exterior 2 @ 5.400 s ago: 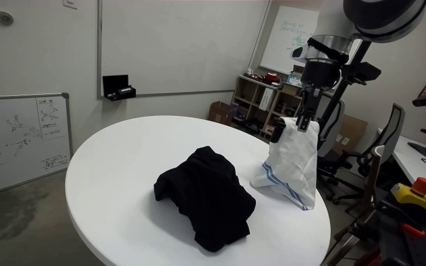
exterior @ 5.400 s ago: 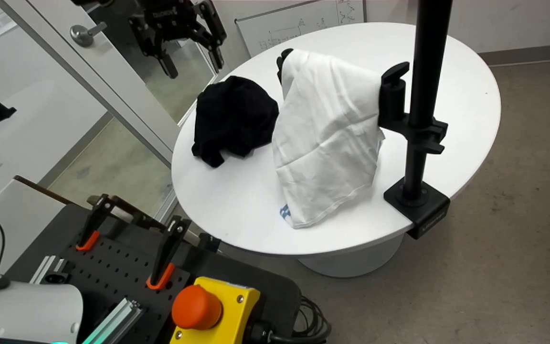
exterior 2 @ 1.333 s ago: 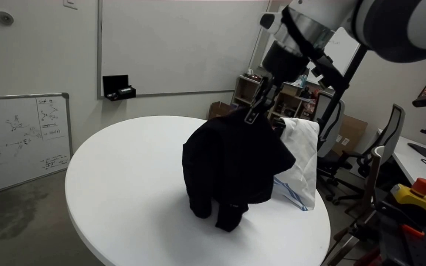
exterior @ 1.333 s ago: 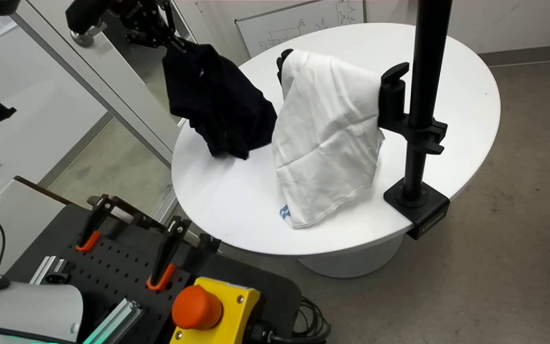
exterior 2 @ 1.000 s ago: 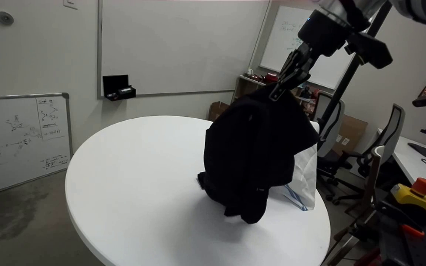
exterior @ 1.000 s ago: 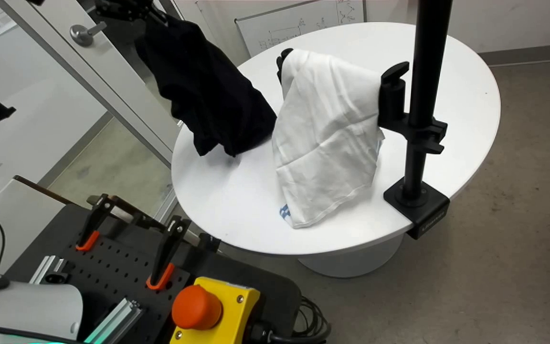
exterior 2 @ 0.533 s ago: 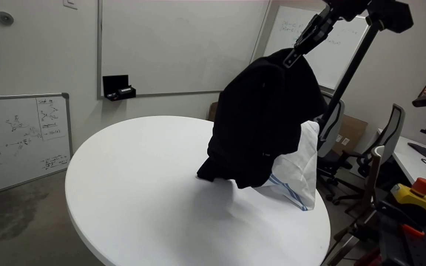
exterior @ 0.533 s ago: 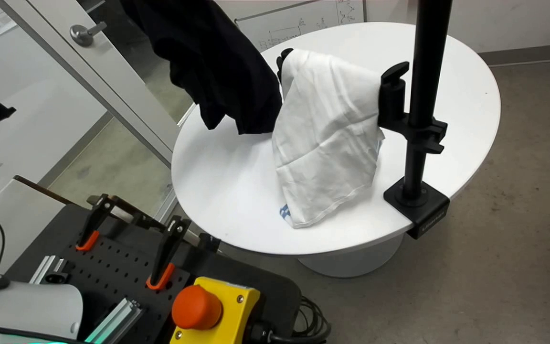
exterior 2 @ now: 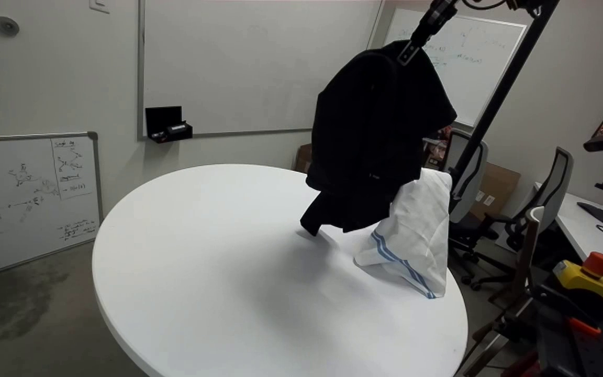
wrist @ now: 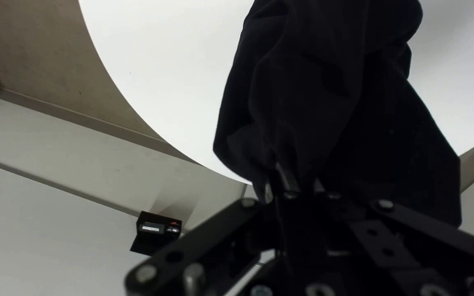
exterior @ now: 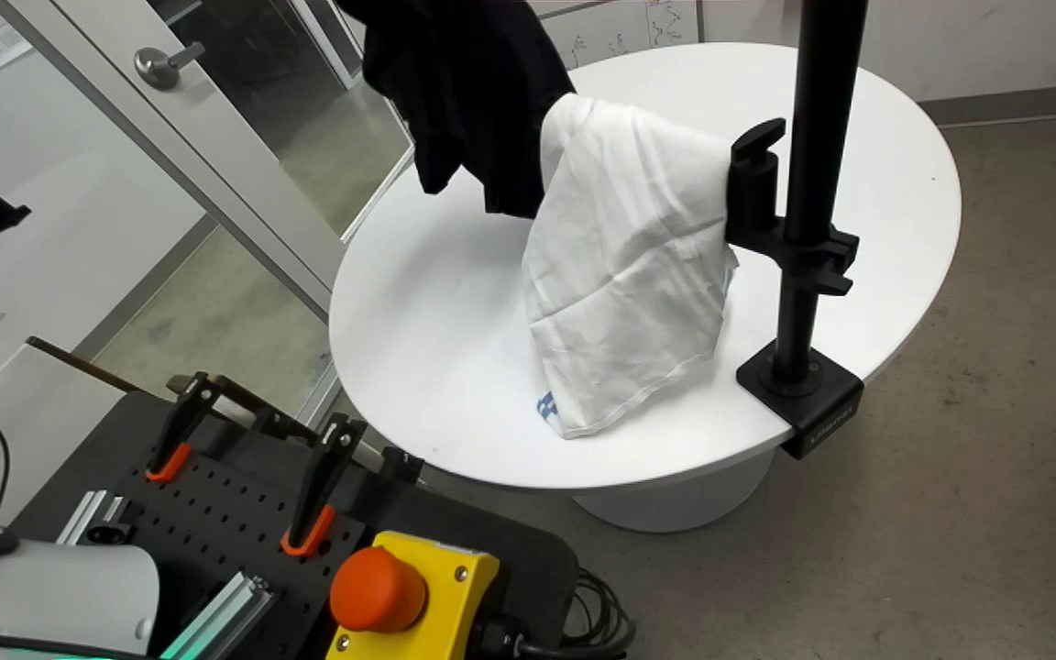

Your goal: Hang the towel on the stand then hang the black t-shirt on the stand

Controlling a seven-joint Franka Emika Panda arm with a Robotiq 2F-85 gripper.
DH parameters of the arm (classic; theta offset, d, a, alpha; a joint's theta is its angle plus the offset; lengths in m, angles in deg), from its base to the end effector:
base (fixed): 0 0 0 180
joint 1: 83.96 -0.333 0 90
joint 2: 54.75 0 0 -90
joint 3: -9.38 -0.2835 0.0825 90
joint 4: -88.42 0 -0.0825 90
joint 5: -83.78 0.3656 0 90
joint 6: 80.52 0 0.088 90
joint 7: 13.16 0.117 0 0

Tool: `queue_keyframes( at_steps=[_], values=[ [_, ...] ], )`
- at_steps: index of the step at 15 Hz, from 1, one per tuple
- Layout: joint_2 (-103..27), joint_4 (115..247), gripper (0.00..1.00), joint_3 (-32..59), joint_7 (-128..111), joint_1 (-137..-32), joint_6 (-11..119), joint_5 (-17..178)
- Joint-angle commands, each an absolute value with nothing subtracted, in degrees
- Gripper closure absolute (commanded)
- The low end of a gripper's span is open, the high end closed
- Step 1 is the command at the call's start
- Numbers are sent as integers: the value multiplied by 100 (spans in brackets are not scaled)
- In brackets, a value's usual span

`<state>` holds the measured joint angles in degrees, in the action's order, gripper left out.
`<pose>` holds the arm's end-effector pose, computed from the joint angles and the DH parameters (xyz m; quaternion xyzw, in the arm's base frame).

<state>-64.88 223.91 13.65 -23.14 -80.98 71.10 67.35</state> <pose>0.5041 -0.0584 0.4154 0.9617 0.1291 0.2096 0.1210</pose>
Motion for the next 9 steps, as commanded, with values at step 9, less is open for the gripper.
queue_keyframes(
  at_steps=[9],
  values=[
    [-5389, 20512, 99, 1748, -1897, -7541, 6151, 6859]
  ],
)
